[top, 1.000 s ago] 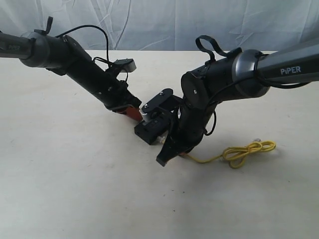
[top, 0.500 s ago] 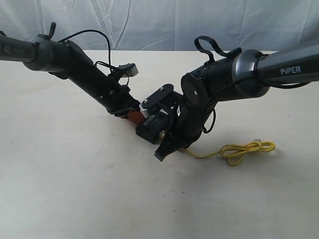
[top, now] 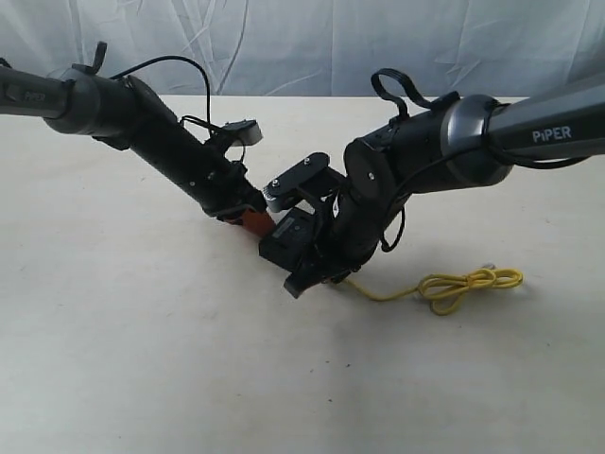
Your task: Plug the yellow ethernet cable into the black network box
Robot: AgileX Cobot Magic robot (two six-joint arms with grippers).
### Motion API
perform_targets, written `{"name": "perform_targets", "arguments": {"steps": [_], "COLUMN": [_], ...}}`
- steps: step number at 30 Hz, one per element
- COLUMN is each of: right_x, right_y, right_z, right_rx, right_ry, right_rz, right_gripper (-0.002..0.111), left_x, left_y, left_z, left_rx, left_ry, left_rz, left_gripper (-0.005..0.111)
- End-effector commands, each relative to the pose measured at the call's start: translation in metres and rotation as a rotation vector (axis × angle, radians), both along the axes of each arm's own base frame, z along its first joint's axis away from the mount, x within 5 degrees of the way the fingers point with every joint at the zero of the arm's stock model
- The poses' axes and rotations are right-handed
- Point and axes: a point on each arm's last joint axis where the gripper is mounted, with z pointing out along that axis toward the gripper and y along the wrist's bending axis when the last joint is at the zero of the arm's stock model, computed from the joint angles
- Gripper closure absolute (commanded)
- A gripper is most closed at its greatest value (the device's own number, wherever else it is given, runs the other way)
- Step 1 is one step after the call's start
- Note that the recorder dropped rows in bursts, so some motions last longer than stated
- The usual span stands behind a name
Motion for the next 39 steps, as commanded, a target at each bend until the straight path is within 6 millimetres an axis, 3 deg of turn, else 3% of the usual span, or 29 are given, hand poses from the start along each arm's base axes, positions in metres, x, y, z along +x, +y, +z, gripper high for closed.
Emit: {"name": "perform_targets", "arguments": {"steps": [1,4,5,6,7,9,12,16,18,20,26,30,39], "right_x": [0.000,-0.001,0.001,0.003,0.006,0.013,0.014,-0.016,-0.042,-0.058,-0.101,-0.116,-0.128], "right_y": [0.002,-0.004,-0.015,-0.021,-0.037,-0.064,-0.110,-0.158,-0.173,-0.179,-0.189,-0.192,-0.195], "right_z": [0.006,0.028,0.043,0.049,0.063,0.083,0.109,0.142,0.155,0.160,0.170,0.184,0.197], "right_rx": [0.045,0.091,0.125,0.138,0.167,0.217,0.281,0.346,0.374,0.388,0.431,0.470,0.509], "right_ry": [0.019,0.061,0.085,0.096,0.125,0.148,0.113,-0.029,-0.168,-0.263,-0.392,-0.461,-0.534], "right_rz": [-0.047,-0.110,-0.178,-0.207,-0.270,-0.370,-0.512,-0.620,-0.634,-0.627,-0.611,-0.599,-0.589], "right_gripper": [0.053,0.063,0.079,0.086,0.107,0.108,0.108,0.108,0.108,0.108,0.108,0.108,0.108], "left_x": [0.004,0.010,0.012,0.011,0.007,-0.009,-0.052,-0.123,-0.157,-0.177,-0.213,-0.222,-0.225], "left_y": [0.004,0.024,0.039,0.045,0.061,0.079,0.097,0.121,0.132,0.137,0.140,0.141,0.141], "left_z": [0.025,0.057,0.081,0.090,0.115,0.146,0.187,0.216,0.225,0.224,0.225,0.232,0.234], "left_rx": [0.054,0.148,0.182,0.194,0.199,0.191,0.193,0.165,0.145,0.147,0.129,0.111,0.105], "left_ry": [-0.095,-0.158,-0.206,-0.219,-0.268,-0.355,-0.535,-0.790,-0.917,-0.951,-0.940,-0.971,-0.982], "left_rz": [0.016,0.103,0.156,0.181,0.241,0.314,0.405,0.563,0.634,0.635,0.591,0.593,0.596], "left_gripper": [0.107,0.107,0.107,0.107,0.107,0.107,0.107,0.107,0.107,0.107,0.107,0.107,0.107]}}
